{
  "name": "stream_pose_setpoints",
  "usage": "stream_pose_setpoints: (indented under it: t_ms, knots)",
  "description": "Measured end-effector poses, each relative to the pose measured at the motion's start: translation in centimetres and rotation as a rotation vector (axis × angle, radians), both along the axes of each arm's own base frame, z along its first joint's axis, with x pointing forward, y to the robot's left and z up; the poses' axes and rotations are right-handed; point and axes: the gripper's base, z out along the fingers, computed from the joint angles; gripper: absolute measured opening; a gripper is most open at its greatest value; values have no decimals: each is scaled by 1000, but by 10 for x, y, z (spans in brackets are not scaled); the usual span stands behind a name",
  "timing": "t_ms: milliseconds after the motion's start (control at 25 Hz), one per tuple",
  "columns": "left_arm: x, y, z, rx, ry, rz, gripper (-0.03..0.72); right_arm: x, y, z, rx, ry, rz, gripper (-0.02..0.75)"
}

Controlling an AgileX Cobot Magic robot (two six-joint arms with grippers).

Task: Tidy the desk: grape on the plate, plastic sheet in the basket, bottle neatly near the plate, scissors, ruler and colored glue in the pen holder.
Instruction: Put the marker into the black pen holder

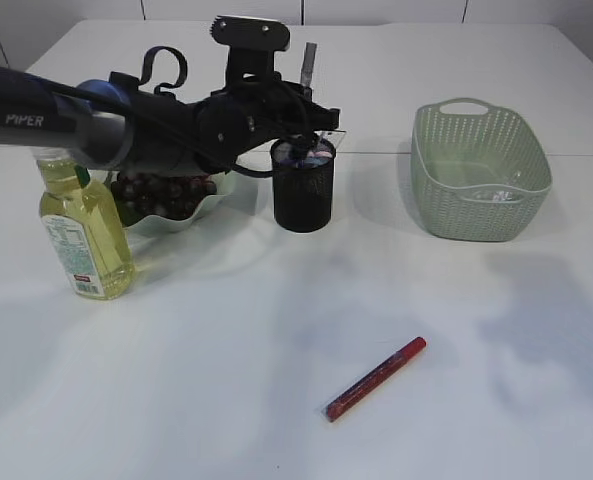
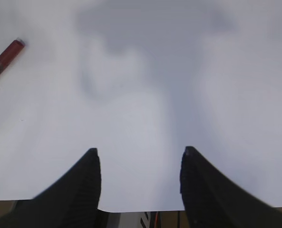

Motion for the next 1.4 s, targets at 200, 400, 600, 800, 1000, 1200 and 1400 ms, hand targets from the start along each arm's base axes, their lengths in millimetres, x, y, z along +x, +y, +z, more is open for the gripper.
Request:
stream_pose_setpoints:
  t_ms: [200,400,600,800,1000,1200,1400]
  knots:
    - [-3,-5,-1,6,-6,-14,30,0,0,0,0,0,0,424]
    - [-3,-5,-1,5,-10,-14,30,0,0,0,0,0,0,424]
    - [-3,-6,0,17,-17,-23,36,0,0,0,0,0,0,423]
    - [-3,-6,0,19,-18,-24,60,0,0,0,0,0,0,423]
    - [-3,-6,0,20,-19,-25,75,0,0,0,0,0,0,423]
    - [-3,-6,0,20,-19,-25,105,0,0,0,0,0,1,423]
    - [-3,-6,0,20,-19,-25,136,0,0,0,0,0,1,423]
